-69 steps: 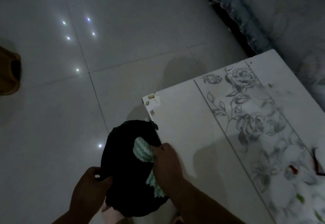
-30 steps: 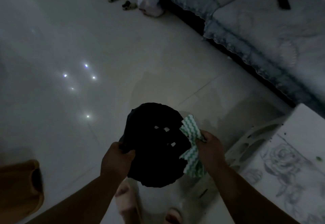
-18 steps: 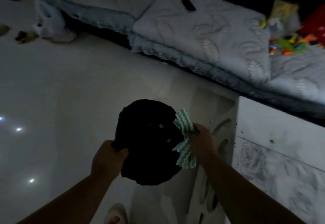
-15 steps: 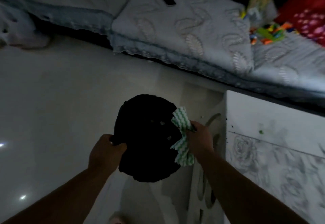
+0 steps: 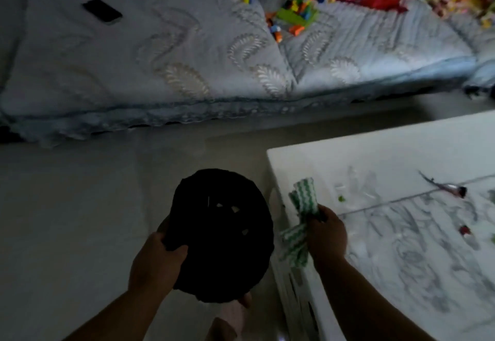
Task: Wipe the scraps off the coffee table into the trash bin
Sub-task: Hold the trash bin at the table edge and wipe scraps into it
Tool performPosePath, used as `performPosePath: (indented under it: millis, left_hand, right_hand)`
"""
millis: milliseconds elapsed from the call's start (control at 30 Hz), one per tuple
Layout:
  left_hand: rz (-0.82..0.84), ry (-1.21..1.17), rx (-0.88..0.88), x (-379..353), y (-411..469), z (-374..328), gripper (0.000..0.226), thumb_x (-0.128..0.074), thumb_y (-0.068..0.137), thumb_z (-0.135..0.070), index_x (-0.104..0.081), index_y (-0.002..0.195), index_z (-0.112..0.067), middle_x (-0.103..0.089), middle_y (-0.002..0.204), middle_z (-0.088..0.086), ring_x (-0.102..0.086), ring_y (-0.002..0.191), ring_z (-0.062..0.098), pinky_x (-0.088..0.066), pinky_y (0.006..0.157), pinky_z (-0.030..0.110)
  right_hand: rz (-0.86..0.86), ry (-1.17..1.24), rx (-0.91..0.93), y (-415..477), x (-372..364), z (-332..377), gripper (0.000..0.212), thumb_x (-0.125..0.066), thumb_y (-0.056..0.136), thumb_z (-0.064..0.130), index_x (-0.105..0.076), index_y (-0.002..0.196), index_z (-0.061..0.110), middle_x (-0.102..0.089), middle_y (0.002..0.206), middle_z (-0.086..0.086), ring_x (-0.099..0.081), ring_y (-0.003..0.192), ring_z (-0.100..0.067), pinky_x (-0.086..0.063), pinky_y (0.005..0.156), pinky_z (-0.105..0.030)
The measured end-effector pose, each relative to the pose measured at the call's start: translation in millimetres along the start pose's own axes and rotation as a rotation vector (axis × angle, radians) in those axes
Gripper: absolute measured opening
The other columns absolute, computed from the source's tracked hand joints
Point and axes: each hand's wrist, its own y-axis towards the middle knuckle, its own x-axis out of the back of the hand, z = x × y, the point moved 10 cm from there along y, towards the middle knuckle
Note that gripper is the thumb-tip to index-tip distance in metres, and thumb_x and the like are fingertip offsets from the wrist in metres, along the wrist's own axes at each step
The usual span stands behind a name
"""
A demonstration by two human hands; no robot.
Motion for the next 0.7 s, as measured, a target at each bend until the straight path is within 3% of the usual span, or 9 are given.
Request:
performPosePath:
  millis: [67,167,300,400,467,533,600,667,700]
  left_hand:
    - [0.046,0.053,0.017,-13,17,-15,0.047,-0.061,0.086,-0.032,-0.050,0.126,-0.009,-0.062,0.101,0.007,-0.057,0.083,0.024,-0.041,0.066,0.031]
    - [0.091,0.098,-0.005,-32,41,-41,0.042,-0.060,0.088,-0.031,-0.051,0.121,-0.009,-0.054,0.082,-0.004,-0.053,0.070,0.014,-0.036,0.054,0.025]
    - [0.148,0.159,-0.024,-51,62,-65,0.019,-0.061,0.088,-0.024,-0.050,0.075,-0.015,-0.049,0.068,-0.004,-0.050,0.060,0.015,-0.038,0.058,0.028]
    - [0.168,0.190,-0.037,-58,69,-81,0.027,-0.062,0.087,-0.021,-0.044,0.066,-0.023,-0.053,0.067,0.003,-0.051,0.060,0.021,-0.037,0.059,0.030]
    - [0.183,0.193,-0.045,-63,71,-90,0.027,-0.063,0.086,-0.021,-0.044,0.068,-0.023,-0.055,0.070,0.005,-0.052,0.061,0.022,-0.037,0.059,0.030]
    - [0.187,0.204,-0.064,-65,75,-91,0.032,-0.065,0.085,-0.020,-0.042,0.063,-0.023,-0.053,0.064,0.004,-0.049,0.057,0.019,-0.033,0.055,0.027]
    - [0.211,0.219,-0.048,-68,78,-90,0.032,-0.068,0.082,-0.023,-0.043,0.062,-0.023,-0.052,0.062,0.002,-0.049,0.056,0.020,-0.034,0.056,0.029]
    - [0.235,0.238,-0.001,-68,83,-87,0.022,-0.070,0.077,-0.033,-0.055,0.078,-0.016,-0.057,0.072,0.004,-0.055,0.066,0.026,-0.040,0.061,0.034]
    - [0.232,0.265,0.018,-68,86,-82,0.031,-0.070,0.078,-0.035,-0.059,0.095,-0.012,-0.059,0.079,0.004,-0.057,0.072,0.027,-0.041,0.063,0.034]
  right_hand:
    - [-0.160,-0.008,-0.096,18,35,-16,0.040,-0.059,0.073,0.004,-0.067,0.110,0.019,-0.063,0.078,-0.001,-0.058,0.069,-0.021,-0.042,0.065,-0.025]
    - [-0.406,-0.057,-0.203,45,95,-43,0.036,-0.059,0.073,-0.001,-0.069,0.105,0.011,-0.068,0.083,-0.019,-0.063,0.079,-0.033,-0.036,0.068,-0.028]
    - [-0.600,-0.062,-0.387,58,151,-80,0.024,-0.052,0.081,0.000,-0.066,0.101,0.000,-0.067,0.095,-0.029,-0.062,0.075,-0.037,-0.039,0.058,-0.027]
    - [-0.527,-0.117,-0.554,71,157,-113,0.025,-0.050,0.086,0.001,-0.062,0.106,-0.007,-0.065,0.100,-0.030,-0.059,0.076,-0.038,-0.045,0.061,-0.032]
    - [-0.462,-0.192,-0.587,87,153,-119,0.023,-0.050,0.086,0.002,-0.062,0.104,-0.007,-0.065,0.099,-0.031,-0.062,0.085,-0.041,-0.051,0.074,-0.040]
    - [-0.422,-0.277,-0.485,111,147,-104,0.026,-0.051,0.085,0.005,-0.063,0.107,-0.002,-0.064,0.103,-0.031,-0.061,0.095,-0.043,-0.049,0.083,-0.039]
    - [-0.333,-0.343,-0.336,135,130,-78,0.028,-0.054,0.081,0.007,-0.066,0.107,0.006,-0.065,0.101,-0.028,-0.061,0.094,-0.041,-0.045,0.076,-0.033]
    - [-0.236,-0.375,-0.227,150,106,-56,0.033,-0.056,0.077,0.007,-0.067,0.107,0.011,-0.066,0.098,-0.025,-0.064,0.089,-0.038,-0.042,0.070,-0.029]
    - [-0.192,-0.382,-0.190,153,93,-47,0.037,-0.056,0.076,0.007,-0.067,0.110,0.014,-0.066,0.101,-0.024,-0.064,0.089,-0.036,-0.045,0.071,-0.030]
